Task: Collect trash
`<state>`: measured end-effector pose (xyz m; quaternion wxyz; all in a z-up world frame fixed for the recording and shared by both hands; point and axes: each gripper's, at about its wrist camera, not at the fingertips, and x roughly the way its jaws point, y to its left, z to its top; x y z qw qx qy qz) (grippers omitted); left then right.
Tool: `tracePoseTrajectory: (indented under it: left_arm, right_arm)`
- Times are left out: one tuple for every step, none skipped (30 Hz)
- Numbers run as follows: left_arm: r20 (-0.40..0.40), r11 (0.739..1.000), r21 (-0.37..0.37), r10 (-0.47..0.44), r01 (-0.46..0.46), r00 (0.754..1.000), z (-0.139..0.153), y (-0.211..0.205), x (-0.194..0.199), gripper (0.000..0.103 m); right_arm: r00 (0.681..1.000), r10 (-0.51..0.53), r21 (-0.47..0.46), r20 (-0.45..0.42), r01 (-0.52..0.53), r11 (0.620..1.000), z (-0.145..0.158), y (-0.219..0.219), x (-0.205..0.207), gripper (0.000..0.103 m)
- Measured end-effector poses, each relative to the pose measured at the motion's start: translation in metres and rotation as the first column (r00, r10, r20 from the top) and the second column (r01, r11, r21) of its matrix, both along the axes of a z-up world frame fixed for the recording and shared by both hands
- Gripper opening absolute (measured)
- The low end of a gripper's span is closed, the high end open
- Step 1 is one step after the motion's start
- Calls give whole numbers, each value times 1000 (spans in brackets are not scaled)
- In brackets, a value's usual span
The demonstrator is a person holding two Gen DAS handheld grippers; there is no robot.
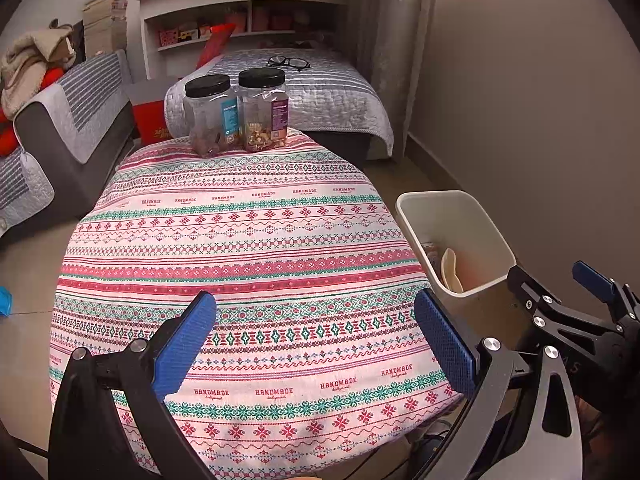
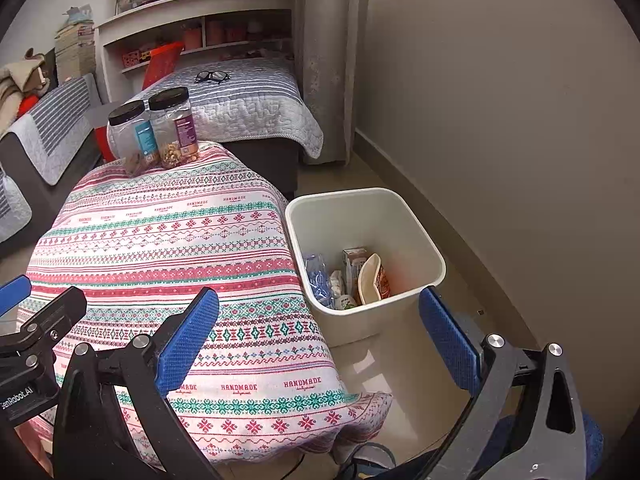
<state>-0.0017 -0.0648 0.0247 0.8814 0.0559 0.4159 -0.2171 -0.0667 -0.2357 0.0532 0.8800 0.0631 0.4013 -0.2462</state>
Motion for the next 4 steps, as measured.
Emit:
tracePoseTrajectory:
  left_arm:
    - [-8, 1000, -4, 3, -3, 1000, -1, 1, 1, 96]
    - [-15, 1000, -10, 7, -7, 1000, -1, 1, 1, 96]
    - [-19, 1000, -13, 11, -12, 1000, -2, 2, 2, 96]
    - [-19, 1000, -14, 15, -15, 1000, -2, 3, 2, 96]
  right_arm:
    - [1000, 0, -1, 0, 0, 1000, 0, 0, 0, 96]
    - [1000, 2, 0, 0, -2, 1000, 0, 1, 0, 96]
    - [1000, 4, -1, 0, -4, 1000, 0, 2, 0, 96]
    - [1000, 4, -3, -1, -4, 1000, 0, 2, 1, 96]
